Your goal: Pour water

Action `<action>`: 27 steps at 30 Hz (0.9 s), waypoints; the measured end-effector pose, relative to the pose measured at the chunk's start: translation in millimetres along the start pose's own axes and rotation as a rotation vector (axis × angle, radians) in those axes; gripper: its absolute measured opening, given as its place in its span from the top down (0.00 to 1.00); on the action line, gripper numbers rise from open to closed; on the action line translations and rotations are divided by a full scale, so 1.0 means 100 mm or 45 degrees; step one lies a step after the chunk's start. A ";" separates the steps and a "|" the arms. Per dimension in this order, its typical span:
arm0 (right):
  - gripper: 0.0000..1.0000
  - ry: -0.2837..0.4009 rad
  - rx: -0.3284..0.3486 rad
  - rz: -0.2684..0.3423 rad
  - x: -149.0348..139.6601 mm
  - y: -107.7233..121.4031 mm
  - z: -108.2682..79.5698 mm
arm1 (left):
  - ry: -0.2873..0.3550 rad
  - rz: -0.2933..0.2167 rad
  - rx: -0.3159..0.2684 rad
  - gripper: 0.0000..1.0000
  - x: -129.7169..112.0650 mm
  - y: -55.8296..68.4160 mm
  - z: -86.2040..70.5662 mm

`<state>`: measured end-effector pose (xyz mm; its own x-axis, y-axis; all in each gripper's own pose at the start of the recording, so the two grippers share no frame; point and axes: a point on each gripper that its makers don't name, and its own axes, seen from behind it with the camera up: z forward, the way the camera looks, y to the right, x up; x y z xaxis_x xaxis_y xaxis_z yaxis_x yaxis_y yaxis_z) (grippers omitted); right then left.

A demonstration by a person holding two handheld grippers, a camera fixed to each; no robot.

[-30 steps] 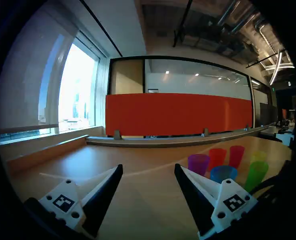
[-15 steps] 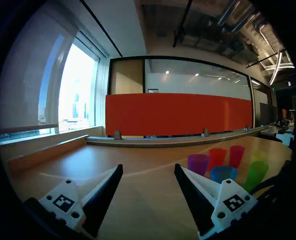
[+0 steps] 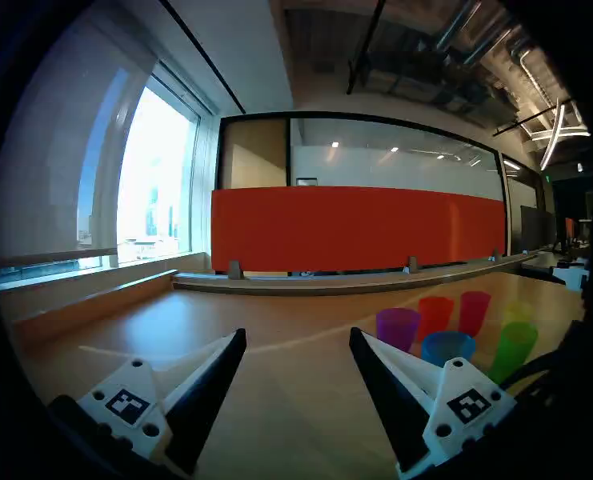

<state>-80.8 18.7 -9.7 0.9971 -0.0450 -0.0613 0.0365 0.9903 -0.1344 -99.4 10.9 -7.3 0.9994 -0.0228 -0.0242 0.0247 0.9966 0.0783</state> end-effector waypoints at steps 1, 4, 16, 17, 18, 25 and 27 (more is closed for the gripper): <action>0.00 0.000 0.000 0.000 0.00 0.00 0.00 | 0.000 0.000 0.000 0.04 0.00 0.00 0.00; 0.00 0.000 0.000 0.000 0.00 0.00 0.00 | 0.000 0.000 0.000 0.04 0.00 0.00 0.00; 0.00 0.000 0.000 0.000 0.00 0.01 0.00 | 0.000 0.000 -0.001 0.04 0.00 0.00 0.01; 0.00 0.000 0.000 0.000 0.00 0.01 0.00 | 0.000 0.000 -0.001 0.04 0.00 0.01 0.01; 0.00 0.000 0.000 0.000 0.00 0.00 0.00 | 0.000 0.000 -0.001 0.04 0.00 0.01 0.01; 0.00 0.000 0.000 0.000 0.00 0.00 0.00 | 0.000 0.000 -0.002 0.04 0.00 0.00 0.02; 0.00 0.000 0.000 0.000 0.00 0.00 0.00 | 0.000 0.000 -0.002 0.04 0.00 0.00 0.02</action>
<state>-80.8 18.9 -9.4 0.9971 -0.0449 -0.0612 0.0364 0.9902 -0.1347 -99.7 11.0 -4.8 0.9994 -0.0232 -0.0242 0.0250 0.9967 0.0770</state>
